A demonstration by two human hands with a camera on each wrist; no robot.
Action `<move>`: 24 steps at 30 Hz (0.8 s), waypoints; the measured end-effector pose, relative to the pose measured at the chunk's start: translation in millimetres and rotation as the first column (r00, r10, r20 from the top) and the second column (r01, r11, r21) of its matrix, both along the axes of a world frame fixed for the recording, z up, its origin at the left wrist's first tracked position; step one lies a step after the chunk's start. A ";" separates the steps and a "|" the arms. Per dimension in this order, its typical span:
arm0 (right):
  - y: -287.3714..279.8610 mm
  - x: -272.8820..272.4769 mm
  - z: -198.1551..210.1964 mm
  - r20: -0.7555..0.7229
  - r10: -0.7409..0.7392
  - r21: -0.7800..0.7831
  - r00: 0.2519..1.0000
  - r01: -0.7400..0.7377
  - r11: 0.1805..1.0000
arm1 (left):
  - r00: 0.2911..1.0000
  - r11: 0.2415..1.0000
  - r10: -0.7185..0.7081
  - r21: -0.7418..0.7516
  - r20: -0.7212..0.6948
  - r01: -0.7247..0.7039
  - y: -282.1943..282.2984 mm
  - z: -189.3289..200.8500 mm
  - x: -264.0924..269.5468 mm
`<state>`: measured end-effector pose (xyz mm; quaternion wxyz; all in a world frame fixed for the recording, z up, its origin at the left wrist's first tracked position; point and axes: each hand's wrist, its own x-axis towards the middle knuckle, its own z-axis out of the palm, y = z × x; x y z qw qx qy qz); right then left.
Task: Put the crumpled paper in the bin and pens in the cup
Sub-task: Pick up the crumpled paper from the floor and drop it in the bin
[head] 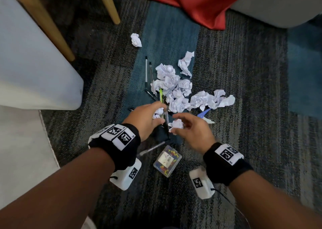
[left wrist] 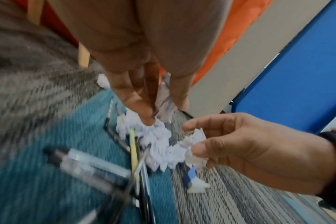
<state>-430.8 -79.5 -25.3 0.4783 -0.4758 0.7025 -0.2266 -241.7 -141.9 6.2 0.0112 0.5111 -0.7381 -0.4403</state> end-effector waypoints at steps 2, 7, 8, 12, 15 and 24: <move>-14.4 8.4 16.2 0.001 0.011 -0.052 1.000 -0.011 0.999 | 0.999 0.998 0.027 -0.056 -0.025 -0.028 -14.4 37.0 14.1; -65.1 57.5 75.9 0.086 0.054 -0.214 0.995 -0.034 0.976 | 0.961 0.949 0.240 -0.175 -0.137 -0.262 -48.2 135.7 61.1; -76.2 72.9 89.9 0.110 0.068 -0.246 0.992 -0.039 0.968 | 0.952 0.931 0.272 -0.211 -0.140 -0.298 -53.1 152.8 73.7; -114.0 137.6 138.4 0.238 0.151 -0.315 0.959 -0.071 0.946 | 0.855 0.803 0.466 -0.296 -0.230 -0.517 -62.1 208.2 128.7; -131.3 182.5 169.8 0.276 0.246 -0.379 0.929 -0.130 0.916 | 0.732 0.647 0.626 -0.344 -0.269 -0.680 -61.8 224.0 168.0; -156.3 255.4 183.9 0.018 0.361 -0.502 0.933 -0.304 0.810 | 0.607 0.520 0.794 -0.469 -0.043 -0.714 -57.8 183.3 232.0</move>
